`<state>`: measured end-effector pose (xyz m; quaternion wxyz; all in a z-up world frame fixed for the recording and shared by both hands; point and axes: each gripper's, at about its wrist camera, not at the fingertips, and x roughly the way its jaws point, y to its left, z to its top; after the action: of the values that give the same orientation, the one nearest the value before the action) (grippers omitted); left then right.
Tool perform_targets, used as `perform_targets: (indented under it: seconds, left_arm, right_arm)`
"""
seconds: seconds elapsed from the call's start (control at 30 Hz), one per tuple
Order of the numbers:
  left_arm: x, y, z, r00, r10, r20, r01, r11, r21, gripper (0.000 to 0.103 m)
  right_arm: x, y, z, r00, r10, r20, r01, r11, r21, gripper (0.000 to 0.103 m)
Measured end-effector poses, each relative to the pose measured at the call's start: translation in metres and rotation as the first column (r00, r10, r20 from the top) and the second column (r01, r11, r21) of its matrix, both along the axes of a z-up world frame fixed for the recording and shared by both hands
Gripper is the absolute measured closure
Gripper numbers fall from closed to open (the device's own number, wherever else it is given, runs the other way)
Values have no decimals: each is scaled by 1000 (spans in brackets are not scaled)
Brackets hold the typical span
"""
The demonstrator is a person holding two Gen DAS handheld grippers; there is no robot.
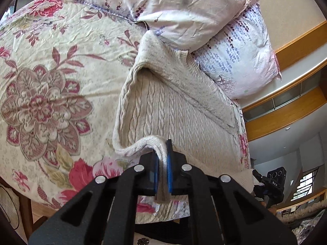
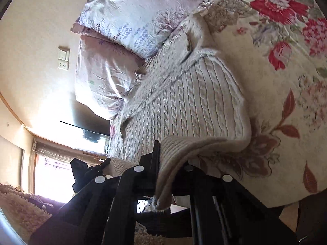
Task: Fold small clothes
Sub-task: 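Lift the held side edge and fold it inward with the left gripper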
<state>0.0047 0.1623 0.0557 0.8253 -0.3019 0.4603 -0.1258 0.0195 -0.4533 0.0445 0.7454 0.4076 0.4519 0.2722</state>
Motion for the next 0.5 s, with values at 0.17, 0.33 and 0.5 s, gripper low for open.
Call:
perform_targets:
  seconds: [0.17, 0.33, 0.5]
  left_arm:
    - [22, 2, 15, 998, 17, 60, -17, 1000, -3, 97]
    - [44, 3, 26, 993, 48, 111, -46, 999, -16, 97]
    - [68, -1, 29, 988, 57, 146, -57, 998, -2, 97]
  right_arm:
    - [19, -1, 14, 998, -37, 55, 36, 999, 21, 95]
    - [39, -2, 25, 991, -73, 114, 68, 997, 45, 95]
    - [66, 5, 35, 980, -94, 175, 85, 995, 60, 95]
